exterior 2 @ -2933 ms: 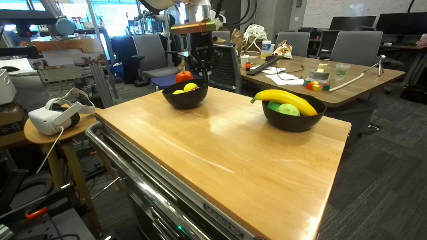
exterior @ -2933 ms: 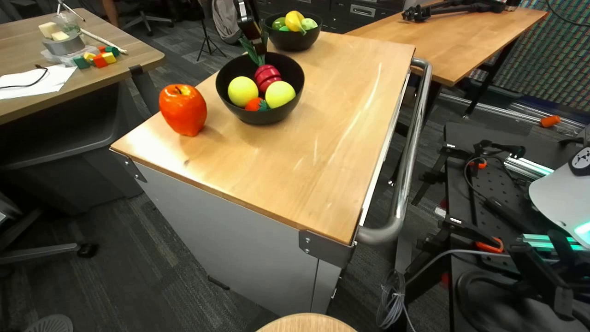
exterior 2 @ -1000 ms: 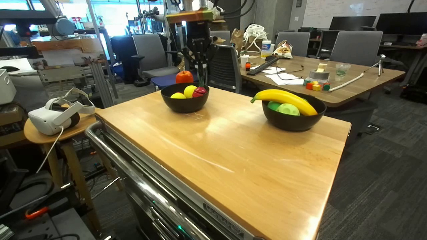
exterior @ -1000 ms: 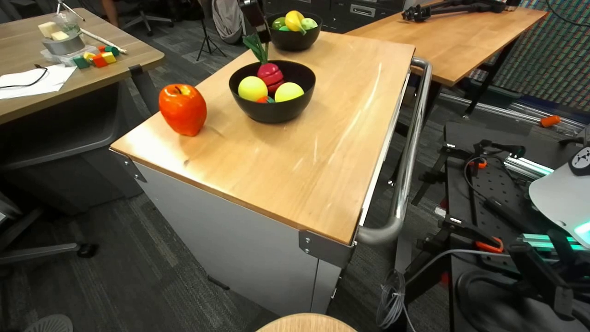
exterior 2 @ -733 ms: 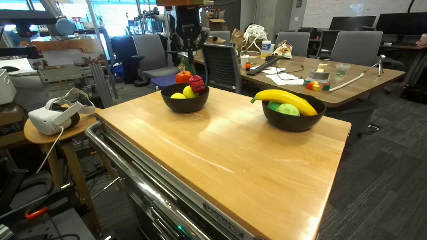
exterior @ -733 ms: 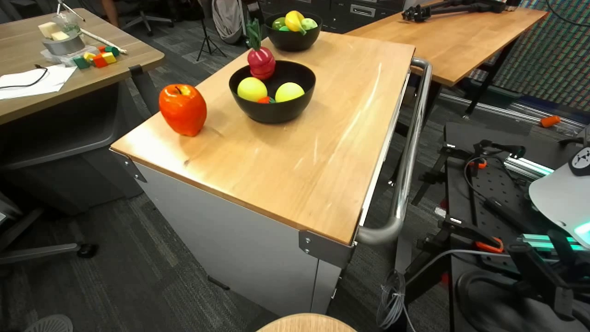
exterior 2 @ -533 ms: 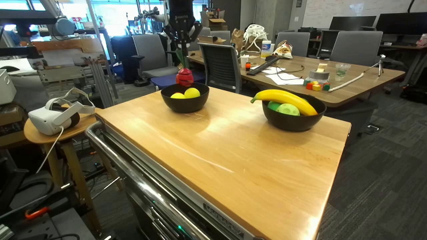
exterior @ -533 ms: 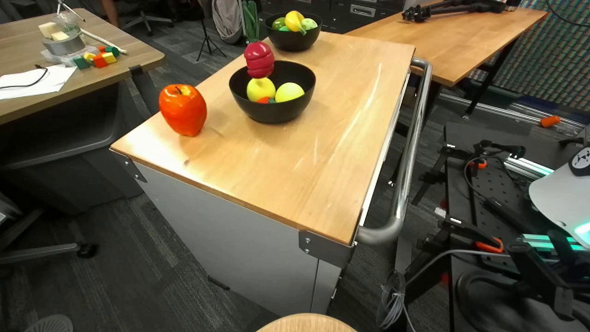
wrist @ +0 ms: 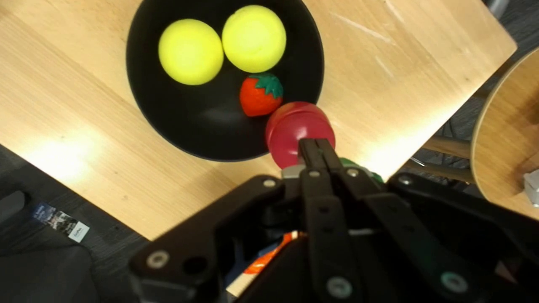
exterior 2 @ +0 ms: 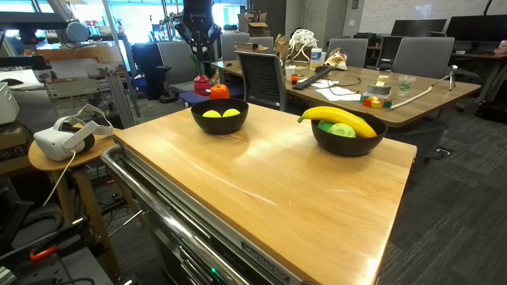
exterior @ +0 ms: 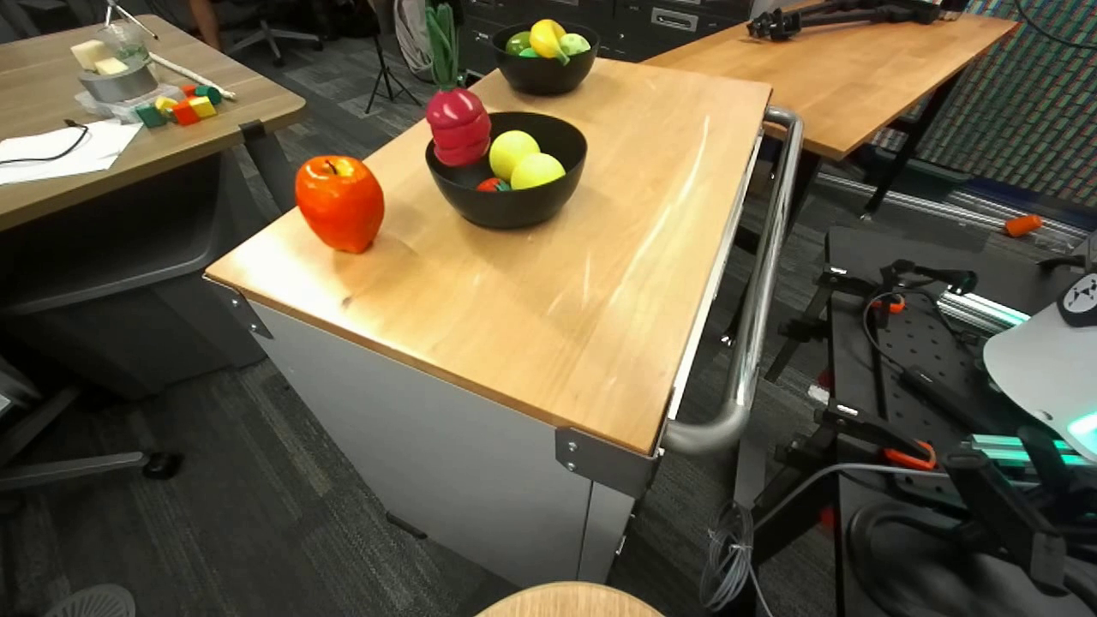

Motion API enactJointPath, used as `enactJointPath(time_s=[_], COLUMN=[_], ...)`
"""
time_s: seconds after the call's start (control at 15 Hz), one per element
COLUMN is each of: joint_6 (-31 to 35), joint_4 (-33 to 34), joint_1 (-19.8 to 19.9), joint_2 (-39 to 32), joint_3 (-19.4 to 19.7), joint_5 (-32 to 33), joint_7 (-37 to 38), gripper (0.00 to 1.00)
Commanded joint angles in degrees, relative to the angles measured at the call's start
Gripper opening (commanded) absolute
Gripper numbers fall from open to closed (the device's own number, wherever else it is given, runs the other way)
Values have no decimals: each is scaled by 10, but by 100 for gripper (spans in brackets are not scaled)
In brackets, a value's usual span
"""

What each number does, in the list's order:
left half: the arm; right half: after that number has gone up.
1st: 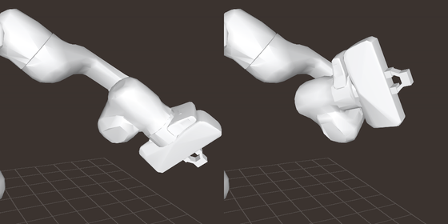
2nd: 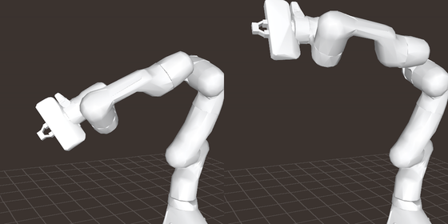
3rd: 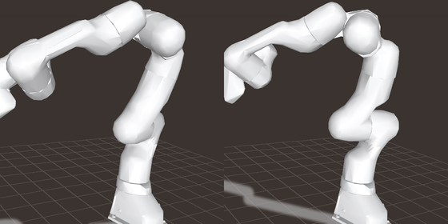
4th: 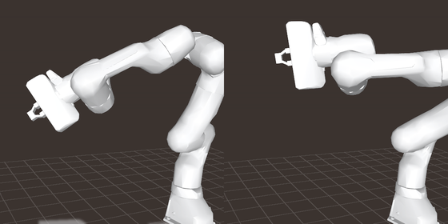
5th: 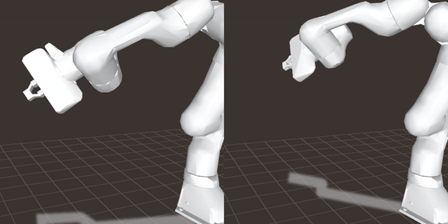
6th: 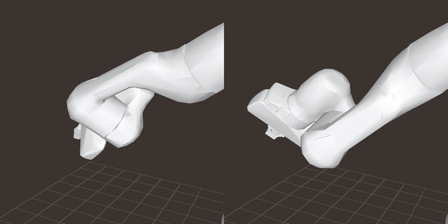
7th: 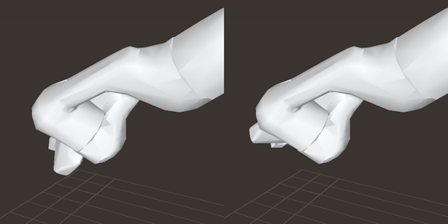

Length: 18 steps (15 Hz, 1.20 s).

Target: Remove the fruits from the bowls

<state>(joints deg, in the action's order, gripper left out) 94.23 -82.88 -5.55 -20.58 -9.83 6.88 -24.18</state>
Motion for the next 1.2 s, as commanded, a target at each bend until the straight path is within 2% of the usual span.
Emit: enactJointPath(time_s=[0.0,0.73,0.8,0.87,1.13], joint_6=[1,-10,-14,-16,-5], joint_4=[3,10,11,10,0], joint_1=[-12,-20,-20,-21,-14], joint_2=[-14,-90,-92,-91,-57], joint_3=[-10,-29,-28,-27,-21], joint_5=[-20,-54,-56,-55,-51], joint_7=[-24,-64,-63,-63,-51], gripper=[0,0,27,28,58])
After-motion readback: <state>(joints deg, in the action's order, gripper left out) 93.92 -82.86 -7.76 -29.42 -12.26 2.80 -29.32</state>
